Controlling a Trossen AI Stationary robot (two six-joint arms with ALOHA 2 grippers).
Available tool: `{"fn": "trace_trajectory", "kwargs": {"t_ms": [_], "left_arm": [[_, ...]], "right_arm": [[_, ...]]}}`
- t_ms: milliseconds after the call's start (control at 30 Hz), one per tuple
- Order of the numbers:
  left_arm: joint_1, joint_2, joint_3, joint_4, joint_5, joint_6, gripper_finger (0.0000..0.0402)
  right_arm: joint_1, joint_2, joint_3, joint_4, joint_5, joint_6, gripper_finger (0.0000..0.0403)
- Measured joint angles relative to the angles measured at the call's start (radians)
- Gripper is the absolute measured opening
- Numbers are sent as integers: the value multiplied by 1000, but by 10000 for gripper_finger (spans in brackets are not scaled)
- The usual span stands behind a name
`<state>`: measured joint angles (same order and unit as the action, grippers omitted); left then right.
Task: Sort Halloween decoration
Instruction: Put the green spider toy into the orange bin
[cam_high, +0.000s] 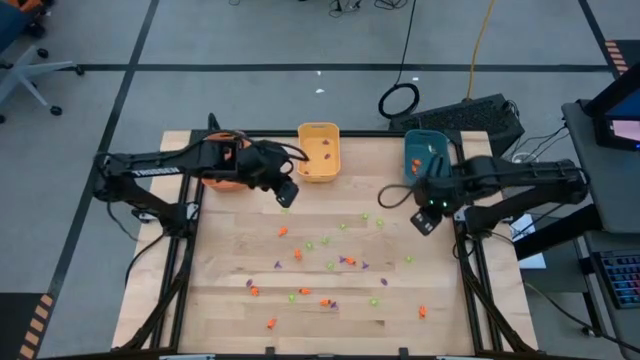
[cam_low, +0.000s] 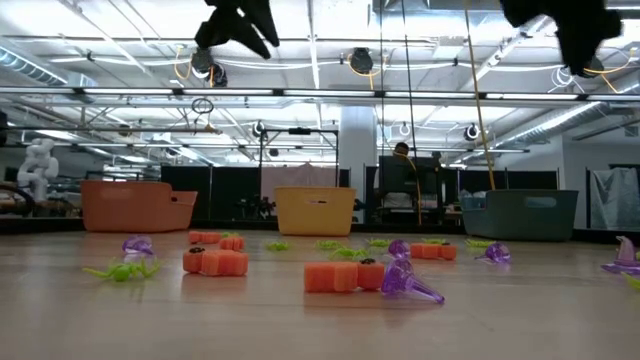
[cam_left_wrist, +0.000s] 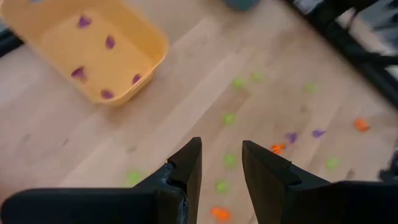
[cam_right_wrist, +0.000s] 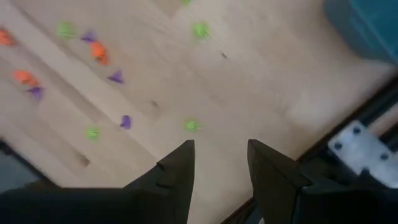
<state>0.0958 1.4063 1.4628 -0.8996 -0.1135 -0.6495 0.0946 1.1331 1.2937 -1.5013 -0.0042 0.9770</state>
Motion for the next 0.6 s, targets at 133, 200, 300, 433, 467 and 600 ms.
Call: {"fn": "trace_trajectory", "kwargs": {"t_ms": [133,200,300,433,467,600], "left_arm": [[0,9,0,27,13,-1,113],[0,12,0,29,35,-23,113],[-1,16,1,28,57,-78,113],[-17,16,0,28,61,-148,113],[-23,16,0,29,62,-159,113],[-62,16,0,30,64,-215,113]], "right_arm": [[58,-50,-123,51,-7,89,150],[80,-62,-178,87,-42,120,162],[113,-56,-245,180,-53,166,187],[168,-23,-337,330,-49,190,216],[182,-13,-361,361,-50,195,221],[239,35,-439,430,-49,235,230]]}}
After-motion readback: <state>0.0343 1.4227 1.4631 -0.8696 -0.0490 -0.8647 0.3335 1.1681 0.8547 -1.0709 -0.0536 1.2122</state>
